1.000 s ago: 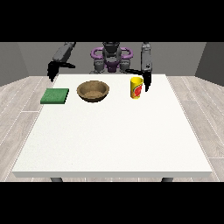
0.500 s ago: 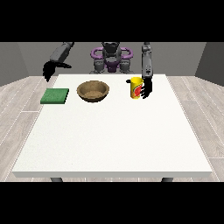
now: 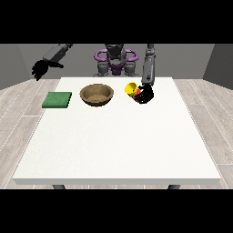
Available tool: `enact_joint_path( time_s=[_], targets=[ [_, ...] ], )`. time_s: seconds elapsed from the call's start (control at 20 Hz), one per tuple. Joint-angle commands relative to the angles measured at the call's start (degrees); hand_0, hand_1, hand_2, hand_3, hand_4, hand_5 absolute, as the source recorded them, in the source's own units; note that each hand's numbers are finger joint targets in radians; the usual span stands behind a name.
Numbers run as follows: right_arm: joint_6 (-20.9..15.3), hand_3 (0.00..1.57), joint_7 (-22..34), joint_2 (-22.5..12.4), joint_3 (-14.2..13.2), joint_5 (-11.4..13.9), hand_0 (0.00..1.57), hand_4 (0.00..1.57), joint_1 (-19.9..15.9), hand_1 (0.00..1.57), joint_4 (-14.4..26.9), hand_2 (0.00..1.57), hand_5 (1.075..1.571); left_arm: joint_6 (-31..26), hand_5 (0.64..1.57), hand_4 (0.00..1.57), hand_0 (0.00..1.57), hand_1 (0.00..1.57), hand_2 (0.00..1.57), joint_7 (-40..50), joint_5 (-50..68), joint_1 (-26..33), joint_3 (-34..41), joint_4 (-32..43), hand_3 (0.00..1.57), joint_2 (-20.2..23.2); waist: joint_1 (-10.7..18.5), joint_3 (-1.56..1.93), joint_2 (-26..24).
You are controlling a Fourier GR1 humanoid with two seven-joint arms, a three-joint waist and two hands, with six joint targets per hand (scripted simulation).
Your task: Pick the cup and pour the ball into the bowl, then pick the bowl and place it on the pad
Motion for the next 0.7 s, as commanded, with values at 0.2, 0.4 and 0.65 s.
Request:
enact_joint_path(
  time_s=[0.2,0.4,0.65],
  targets=[
    [-1.5,0.00,0.5,-1.1,-1.0,2.6,0.00,0.00,2.7,0.00,10.6,0.06,1.558,6.4,1.532,1.02,1.37,1.37,1.57,16.8,-13.4,-0.6,-11.2,-1.1,1.57,-1.5,5.7,-0.16,-13.2],
    [0.3,0.00,-4.0,-4.6,-4.3,2.5,0.00,0.00,5.2,0.00,18.0,0.10,1.560,3.0,1.558,1.05,1.37,1.37,1.57,25.7,-19.2,-3.1,-16.4,-4.8,1.57,-0.1,10.8,-0.14,-16.2],
    [0.2,0.00,-0.9,-3.9,-3.6,2.5,0.00,0.00,6.0,0.00,19.5,0.00,1.558,8.6,1.566,1.11,1.37,1.37,1.57,37.9,-32.4,-3.5,-24.3,-2.6,1.57,-4.1,12.0,-0.17,-21.9]
  ],
)
